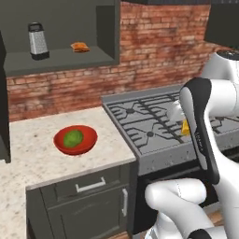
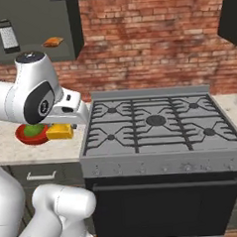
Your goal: Pick the cheese from the fridge and the cheese grater from the cabinet and place them next to the salad bowl.
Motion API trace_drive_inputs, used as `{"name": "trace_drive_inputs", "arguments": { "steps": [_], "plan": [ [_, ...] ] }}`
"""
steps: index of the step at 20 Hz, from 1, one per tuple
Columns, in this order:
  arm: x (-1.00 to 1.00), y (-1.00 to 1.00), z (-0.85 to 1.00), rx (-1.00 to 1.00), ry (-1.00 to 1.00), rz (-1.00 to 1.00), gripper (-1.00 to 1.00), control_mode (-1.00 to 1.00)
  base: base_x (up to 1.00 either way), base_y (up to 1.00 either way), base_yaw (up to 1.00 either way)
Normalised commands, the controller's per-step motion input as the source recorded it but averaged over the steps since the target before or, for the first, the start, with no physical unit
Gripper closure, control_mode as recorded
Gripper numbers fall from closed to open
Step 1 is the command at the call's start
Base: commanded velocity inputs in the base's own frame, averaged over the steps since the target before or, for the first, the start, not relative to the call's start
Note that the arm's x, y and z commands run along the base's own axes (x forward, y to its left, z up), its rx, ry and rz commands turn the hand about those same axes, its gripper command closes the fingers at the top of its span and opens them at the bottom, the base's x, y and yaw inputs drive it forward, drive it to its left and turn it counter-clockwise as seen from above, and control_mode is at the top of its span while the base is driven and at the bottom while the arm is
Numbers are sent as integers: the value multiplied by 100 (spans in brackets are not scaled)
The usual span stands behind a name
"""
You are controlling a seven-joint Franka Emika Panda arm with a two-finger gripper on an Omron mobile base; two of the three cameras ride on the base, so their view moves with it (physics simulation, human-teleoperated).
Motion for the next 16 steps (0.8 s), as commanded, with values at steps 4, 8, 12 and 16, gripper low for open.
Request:
{"name": "trace_drive_inputs", "arguments": {
  "steps": [4, 8, 12, 16],
  "plan": [
    [0, 0, 0, 0, 0, 0, 100, 100, 48, 46, 28],
    [0, 0, 0, 0, 0, 0, 100, 100, 26, 41, 22],
    [0, 0, 0, 0, 0, 0, 100, 100, 14, 46, 22],
    [0, 0, 0, 0, 0, 0, 100, 100, 21, 37, 21]
  ]
}}
